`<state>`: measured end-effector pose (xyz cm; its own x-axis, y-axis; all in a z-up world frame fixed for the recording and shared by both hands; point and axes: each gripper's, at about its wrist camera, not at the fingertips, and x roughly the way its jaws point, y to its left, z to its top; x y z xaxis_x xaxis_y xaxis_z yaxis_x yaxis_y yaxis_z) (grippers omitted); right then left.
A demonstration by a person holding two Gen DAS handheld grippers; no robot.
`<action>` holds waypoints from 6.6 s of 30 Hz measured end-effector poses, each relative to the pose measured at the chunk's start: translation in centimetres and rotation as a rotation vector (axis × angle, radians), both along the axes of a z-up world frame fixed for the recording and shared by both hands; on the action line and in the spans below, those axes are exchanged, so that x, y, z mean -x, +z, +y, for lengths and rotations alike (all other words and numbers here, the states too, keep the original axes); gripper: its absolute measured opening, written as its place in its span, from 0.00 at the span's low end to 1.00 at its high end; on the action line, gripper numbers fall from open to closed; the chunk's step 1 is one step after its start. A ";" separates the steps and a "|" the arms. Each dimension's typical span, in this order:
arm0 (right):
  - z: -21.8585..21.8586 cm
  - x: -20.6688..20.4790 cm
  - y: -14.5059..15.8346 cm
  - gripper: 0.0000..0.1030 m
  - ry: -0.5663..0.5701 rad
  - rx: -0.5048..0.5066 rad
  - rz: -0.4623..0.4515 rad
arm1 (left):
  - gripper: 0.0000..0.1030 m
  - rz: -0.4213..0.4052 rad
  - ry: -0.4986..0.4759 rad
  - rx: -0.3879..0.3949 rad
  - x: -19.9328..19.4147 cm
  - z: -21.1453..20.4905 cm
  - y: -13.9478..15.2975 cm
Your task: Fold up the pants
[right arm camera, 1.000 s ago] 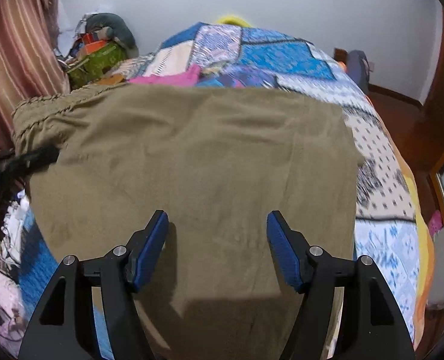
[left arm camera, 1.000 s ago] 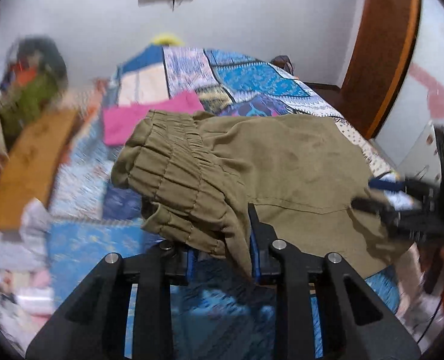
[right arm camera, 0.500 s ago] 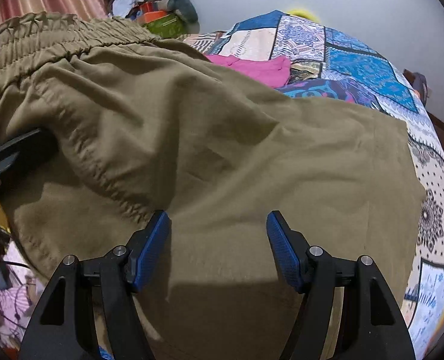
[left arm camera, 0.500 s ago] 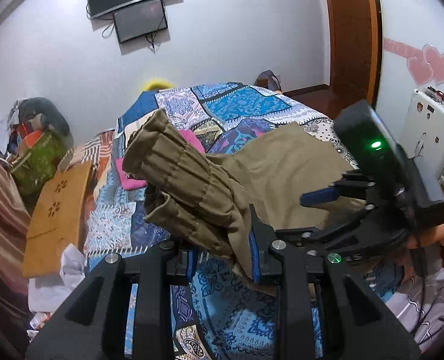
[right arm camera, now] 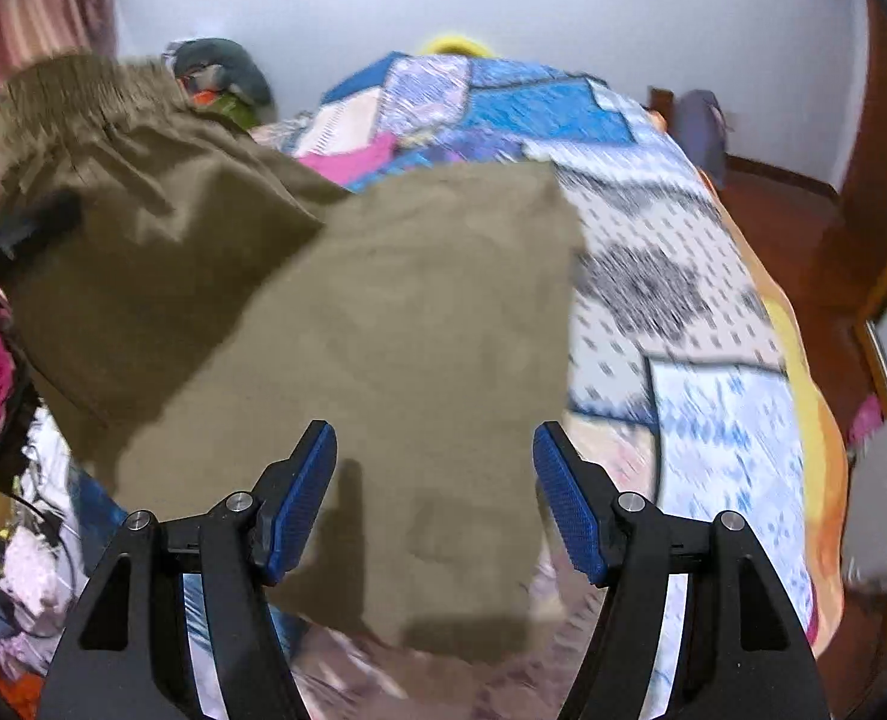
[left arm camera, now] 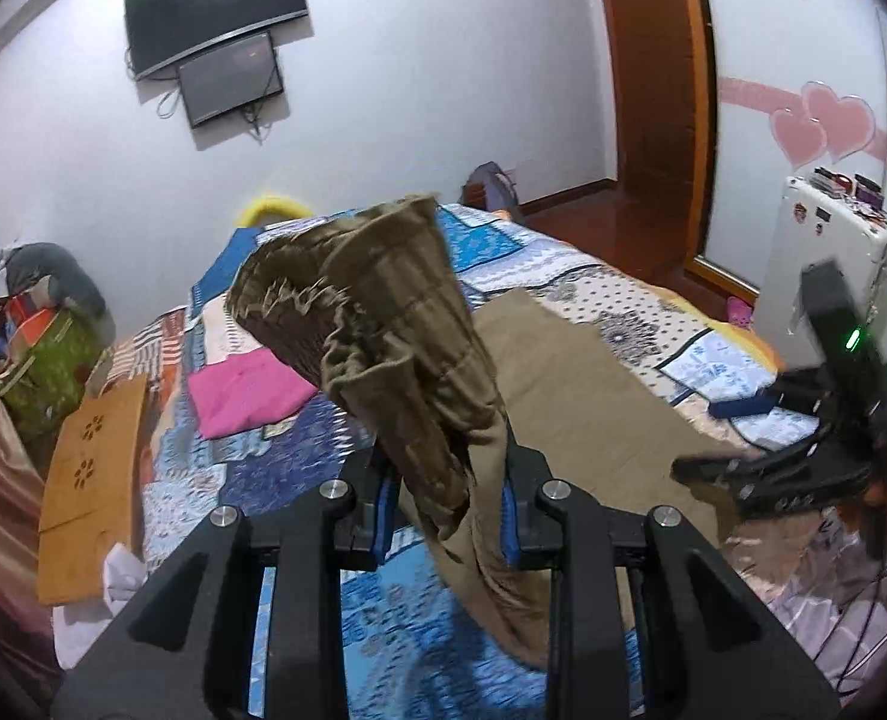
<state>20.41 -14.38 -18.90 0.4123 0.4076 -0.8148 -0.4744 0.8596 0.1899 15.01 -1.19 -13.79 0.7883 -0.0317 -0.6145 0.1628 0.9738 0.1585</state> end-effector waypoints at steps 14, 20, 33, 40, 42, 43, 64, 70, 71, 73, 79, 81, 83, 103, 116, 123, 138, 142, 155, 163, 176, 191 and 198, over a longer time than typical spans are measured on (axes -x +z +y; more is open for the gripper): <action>-1.7 0.4 -2.4 0.66 -0.043 -0.141 0.066 | 0.21 0.112 -0.132 0.102 -3.1 -5.7 -1.2; -1.8 0.5 -2.9 0.66 -0.061 -0.164 0.052 | 0.21 0.163 -0.151 0.139 -4.3 -7.0 -1.8; -2.4 0.6 -2.5 0.66 -0.081 -0.178 0.064 | 0.21 0.300 -0.205 0.071 -5.0 -10.8 -6.6; -5.7 0.6 -1.3 0.66 -0.148 -0.094 0.026 | 0.30 0.350 -0.221 0.057 -4.9 -11.4 -8.6; -6.8 0.6 -1.0 0.66 -0.169 -0.079 0.018 | 0.51 0.376 -0.233 0.083 -5.0 -11.4 -9.0; -7.3 0.6 -0.8 0.66 -0.180 -0.078 0.015 | 0.56 0.384 -0.240 0.098 -5.0 -11.5 -9.0; -3.6 0.1 3.7 0.66 -0.116 -0.156 -0.123 | 0.71 0.288 -0.074 0.039 -3.0 -3.7 -7.9; -1.6 -0.3 0.3 0.66 -0.095 -0.147 -0.028 | 0.72 0.272 -0.093 0.023 -1.8 -3.3 -8.3; -1.5 -0.2 -0.7 0.66 -0.098 -0.141 -0.006 | 0.72 0.270 -0.099 0.033 -1.9 -3.1 -7.9; -1.8 0.0 -1.3 0.66 -0.108 -0.159 0.013 | 0.73 0.248 -0.093 0.053 -2.4 -2.3 -6.9; -2.9 0.5 -1.6 0.66 -0.125 -0.204 0.023 | 0.73 0.210 -0.020 0.027 -6.6 0.3 -5.8; -2.9 0.5 -1.7 0.66 -0.124 -0.210 0.023 | 0.73 0.210 0.005 0.041 -8.7 1.5 -5.7; -3.0 0.5 -1.7 0.67 -0.123 -0.215 0.027 | 0.74 0.230 0.017 0.076 -10.5 2.5 -6.0; -4.0 -1.4 -1.7 0.67 -0.109 -0.147 -0.012 | 0.65 0.515 0.010 0.260 -26.4 6.0 -13.6; -5.9 -5.3 -2.7 0.67 -0.169 -0.107 -0.036 | 0.29 0.458 -0.029 0.188 -26.3 5.5 -13.5; -6.5 -7.2 -2.0 0.67 -0.236 -0.076 -0.048 | 0.08 0.449 0.035 0.154 -24.6 6.7 -13.2; -5.9 -4.4 1.1 0.67 -0.197 -0.090 -0.095 | 0.00 0.420 0.189 0.113 -12.9 10.5 -12.3; -5.1 -4.1 0.6 0.67 -0.181 -0.086 -0.082 | 0.00 0.435 0.173 0.161 -10.3 12.0 -11.7; -5.6 -3.5 -3.3 0.69 -0.263 -0.136 0.034 | 0.47 0.422 0.055 0.219 -18.6 10.0 -10.1; -5.7 -4.7 -3.6 0.69 -0.240 -0.097 0.011 | 0.38 0.497 -0.011 0.273 -23.1 9.0 -12.8; -5.8 -6.7 -2.6 0.69 -0.221 -0.079 -0.037 | 0.04 0.389 0.091 0.167 -18.9 9.2 -11.5; -2.7 -6.7 0.4 0.69 -0.135 -0.109 -0.109 | 0.07 0.411 0.225 0.170 -11.3 14.3 -11.3; -0.7 -6.4 1.4 0.69 -0.079 -0.122 -0.131 | 0.08 0.464 0.310 0.067 -10.1 16.6 -12.3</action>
